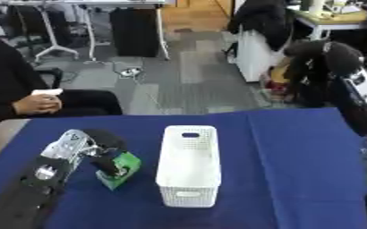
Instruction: Pick up objects on the table and place them in the box.
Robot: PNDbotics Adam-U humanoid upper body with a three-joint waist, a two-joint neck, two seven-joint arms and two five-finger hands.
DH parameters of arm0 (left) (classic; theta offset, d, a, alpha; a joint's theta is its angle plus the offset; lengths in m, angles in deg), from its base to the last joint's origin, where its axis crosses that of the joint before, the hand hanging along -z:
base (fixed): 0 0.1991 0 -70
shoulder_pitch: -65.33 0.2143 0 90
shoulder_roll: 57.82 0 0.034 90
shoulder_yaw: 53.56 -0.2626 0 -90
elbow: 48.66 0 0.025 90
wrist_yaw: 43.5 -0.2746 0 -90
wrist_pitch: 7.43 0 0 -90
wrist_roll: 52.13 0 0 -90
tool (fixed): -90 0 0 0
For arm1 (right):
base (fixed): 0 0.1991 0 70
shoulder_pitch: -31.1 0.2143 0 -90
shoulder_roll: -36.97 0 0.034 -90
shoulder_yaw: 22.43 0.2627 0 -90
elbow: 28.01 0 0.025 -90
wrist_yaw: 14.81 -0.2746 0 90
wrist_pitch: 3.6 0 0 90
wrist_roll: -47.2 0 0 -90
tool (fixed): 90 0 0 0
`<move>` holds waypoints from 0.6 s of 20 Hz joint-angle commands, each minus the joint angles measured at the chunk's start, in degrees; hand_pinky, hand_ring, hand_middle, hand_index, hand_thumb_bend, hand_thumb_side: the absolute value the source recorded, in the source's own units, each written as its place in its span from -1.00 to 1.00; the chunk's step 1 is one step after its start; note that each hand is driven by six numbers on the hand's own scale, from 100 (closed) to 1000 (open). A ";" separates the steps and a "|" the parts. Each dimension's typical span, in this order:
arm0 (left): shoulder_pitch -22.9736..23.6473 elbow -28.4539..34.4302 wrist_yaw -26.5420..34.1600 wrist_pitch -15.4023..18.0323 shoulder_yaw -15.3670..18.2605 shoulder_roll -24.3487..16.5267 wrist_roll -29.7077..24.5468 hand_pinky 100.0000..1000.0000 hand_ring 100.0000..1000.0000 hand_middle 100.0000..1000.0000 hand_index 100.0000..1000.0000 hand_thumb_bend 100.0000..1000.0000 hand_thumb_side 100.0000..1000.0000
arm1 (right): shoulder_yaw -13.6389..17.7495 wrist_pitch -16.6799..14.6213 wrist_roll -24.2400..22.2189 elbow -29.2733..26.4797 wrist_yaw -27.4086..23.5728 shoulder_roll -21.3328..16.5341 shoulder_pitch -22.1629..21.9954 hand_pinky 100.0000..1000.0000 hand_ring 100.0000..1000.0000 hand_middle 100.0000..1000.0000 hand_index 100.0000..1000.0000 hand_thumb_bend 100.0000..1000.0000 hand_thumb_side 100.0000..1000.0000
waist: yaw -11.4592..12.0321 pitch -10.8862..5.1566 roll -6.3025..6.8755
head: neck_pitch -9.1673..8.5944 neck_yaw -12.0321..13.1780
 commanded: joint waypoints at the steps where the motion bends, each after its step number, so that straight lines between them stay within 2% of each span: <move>1: -1.33 2.38 -0.54 2.55 -0.67 -1.07 -0.59 1.00 1.00 1.00 1.00 -0.47 1.00 | -0.01 0.05 -0.24 -0.84 -0.16 -0.59 0.74 -0.75 -0.24 -0.08 0.48 -0.51 1.00 | -0.13 -0.54 0.07 | -0.62 0.53; 3: -1.27 2.99 -2.15 3.36 -0.90 -1.12 -0.41 1.00 1.00 1.00 1.00 -0.28 1.00 | -0.02 0.09 -0.28 -0.84 -0.16 -0.56 0.75 -0.75 -0.24 -0.08 0.48 -0.51 1.00 | -0.16 -0.54 0.08 | -0.56 0.55; 8: -1.41 4.00 -6.63 3.61 -1.41 -1.30 1.94 1.00 1.00 1.00 1.00 0.04 1.00 | -0.06 0.18 -0.41 -0.84 -0.20 -0.56 0.74 -0.75 -0.24 -0.08 0.48 -0.51 1.00 | -0.20 -0.57 0.10 | -0.52 0.73; 12: -1.82 3.47 -12.21 2.44 -1.85 -1.52 1.50 1.00 1.00 1.00 1.00 0.21 1.00 | -0.11 0.18 -0.49 -0.84 -0.22 -0.58 0.74 -0.75 -0.24 -0.08 0.48 -0.51 1.00 | -0.23 -0.61 0.12 | -0.45 0.91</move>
